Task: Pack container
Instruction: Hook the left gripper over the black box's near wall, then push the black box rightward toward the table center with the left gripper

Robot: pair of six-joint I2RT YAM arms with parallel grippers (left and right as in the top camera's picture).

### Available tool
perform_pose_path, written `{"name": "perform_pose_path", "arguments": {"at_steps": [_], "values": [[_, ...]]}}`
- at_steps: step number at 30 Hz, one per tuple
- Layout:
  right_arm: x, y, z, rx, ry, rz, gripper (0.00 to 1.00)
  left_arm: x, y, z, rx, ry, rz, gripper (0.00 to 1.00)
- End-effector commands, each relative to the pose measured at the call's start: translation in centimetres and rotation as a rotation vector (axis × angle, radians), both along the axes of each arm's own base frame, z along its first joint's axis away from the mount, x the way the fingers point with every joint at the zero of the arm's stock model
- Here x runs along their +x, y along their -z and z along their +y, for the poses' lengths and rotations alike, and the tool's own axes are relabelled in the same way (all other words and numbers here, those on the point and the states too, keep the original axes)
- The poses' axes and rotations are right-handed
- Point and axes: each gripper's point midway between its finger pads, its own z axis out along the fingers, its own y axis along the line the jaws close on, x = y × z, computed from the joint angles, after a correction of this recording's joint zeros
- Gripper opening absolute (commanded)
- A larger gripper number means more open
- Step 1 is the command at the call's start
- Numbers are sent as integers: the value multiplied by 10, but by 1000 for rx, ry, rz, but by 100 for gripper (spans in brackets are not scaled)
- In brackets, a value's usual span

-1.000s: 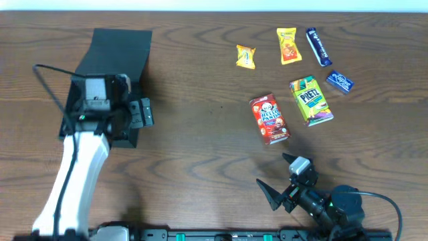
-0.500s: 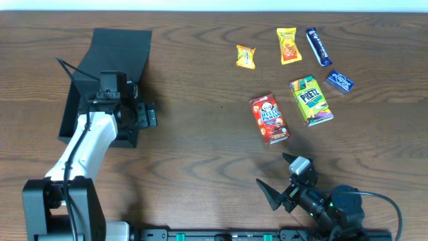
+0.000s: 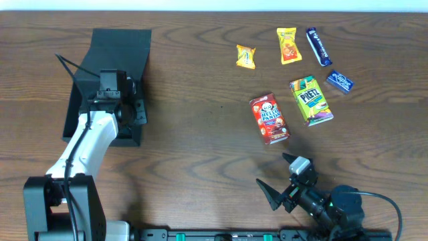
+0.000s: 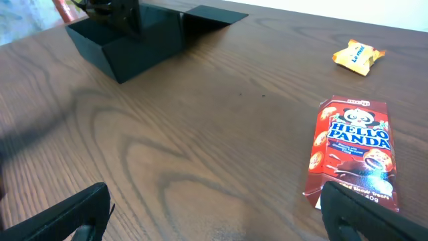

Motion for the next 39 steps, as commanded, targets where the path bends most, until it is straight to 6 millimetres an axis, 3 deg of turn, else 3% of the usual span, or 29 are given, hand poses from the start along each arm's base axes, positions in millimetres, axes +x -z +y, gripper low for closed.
{"name": "perform_pose_path", "arguments": {"at_steps": [1, 6, 13, 18, 22, 29, 32, 39], "values": [[1, 0, -1, -2, 3, -5, 99, 5, 0, 9, 57, -18, -3, 6], [1, 0, -1, -2, 3, -5, 99, 5, 0, 10, 60, -22, -2, 6], [1, 0, -1, -2, 3, -5, 99, 3, 0, -28, 21, -21, -3, 6], [1, 0, -1, -2, 3, -5, 99, 0, -2, -75, -59, -68, -10, 6], [1, 0, -1, -2, 3, -5, 99, -4, -8, -133, -95, 39, -62, 6], [1, 0, -1, -2, 3, -5, 99, -19, -21, -208, -121, 171, -159, 6], [1, 0, -1, -2, 3, -5, 99, -27, -20, -219, -122, 190, -158, 6], [1, 0, -1, -2, 3, -5, 99, -29, -20, -222, -161, 140, -144, 6]]}}
